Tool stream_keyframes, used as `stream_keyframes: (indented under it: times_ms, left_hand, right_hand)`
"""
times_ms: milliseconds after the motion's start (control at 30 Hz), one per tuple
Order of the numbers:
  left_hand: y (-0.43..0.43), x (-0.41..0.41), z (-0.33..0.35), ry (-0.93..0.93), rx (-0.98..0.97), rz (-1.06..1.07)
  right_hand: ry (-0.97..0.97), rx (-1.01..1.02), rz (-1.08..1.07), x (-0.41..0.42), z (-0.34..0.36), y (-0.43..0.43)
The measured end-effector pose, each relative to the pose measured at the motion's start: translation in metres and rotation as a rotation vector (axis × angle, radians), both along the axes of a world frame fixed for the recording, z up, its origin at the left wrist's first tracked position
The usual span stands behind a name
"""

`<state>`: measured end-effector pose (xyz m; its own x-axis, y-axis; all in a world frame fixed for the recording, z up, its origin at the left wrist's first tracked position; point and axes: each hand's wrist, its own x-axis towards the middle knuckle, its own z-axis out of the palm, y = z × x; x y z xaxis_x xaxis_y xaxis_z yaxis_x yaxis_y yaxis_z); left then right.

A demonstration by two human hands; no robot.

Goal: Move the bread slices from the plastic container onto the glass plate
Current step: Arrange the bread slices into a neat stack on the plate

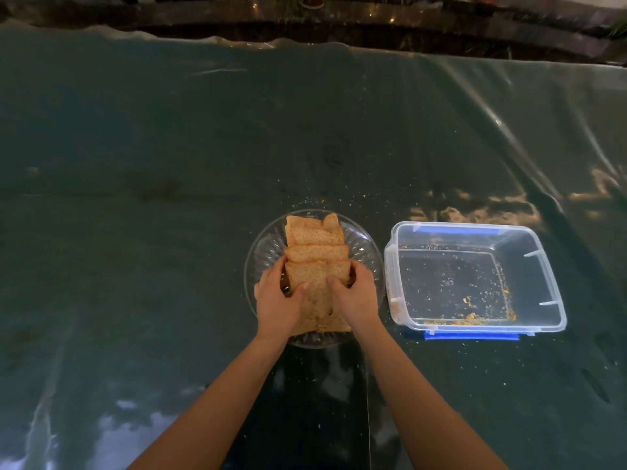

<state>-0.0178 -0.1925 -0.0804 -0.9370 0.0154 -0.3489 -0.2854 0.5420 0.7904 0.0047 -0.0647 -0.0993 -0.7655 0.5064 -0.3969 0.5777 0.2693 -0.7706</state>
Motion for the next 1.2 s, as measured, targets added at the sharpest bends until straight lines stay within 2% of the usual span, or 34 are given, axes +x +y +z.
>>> stream_keyframes:
  times_ms: [167, 400, 533, 700, 833, 1200]
  left_hand:
    - [-0.003, 0.004, -0.001, -0.021, 0.02, 0.005]
    - [-0.003, -0.003, -0.005, -0.095, -0.08, -0.043]
    - [-0.004, 0.001, -0.002, -0.075, -0.103, -0.046]
    - [-0.007, 0.021, 0.005, 0.041, -0.09, 0.012]
    - [-0.004, 0.031, 0.009, 0.041, -0.02, 0.015]
    - [-0.009, 0.029, 0.008, 0.008, -0.073, -0.041]
  right_hand:
    - [0.022, 0.001, 0.001, 0.006, 0.001, -0.001]
    - [0.021, 0.083, 0.046, 0.008, 0.007, -0.003]
    - [0.019, 0.143, 0.049, 0.015, 0.01, -0.005]
    - [0.048, 0.165, 0.018, 0.028, 0.012, -0.013]
    - [0.046, 0.18, 0.023, 0.029, 0.015, -0.011]
    - [0.0, 0.181, 0.062, 0.035, 0.015, -0.006]
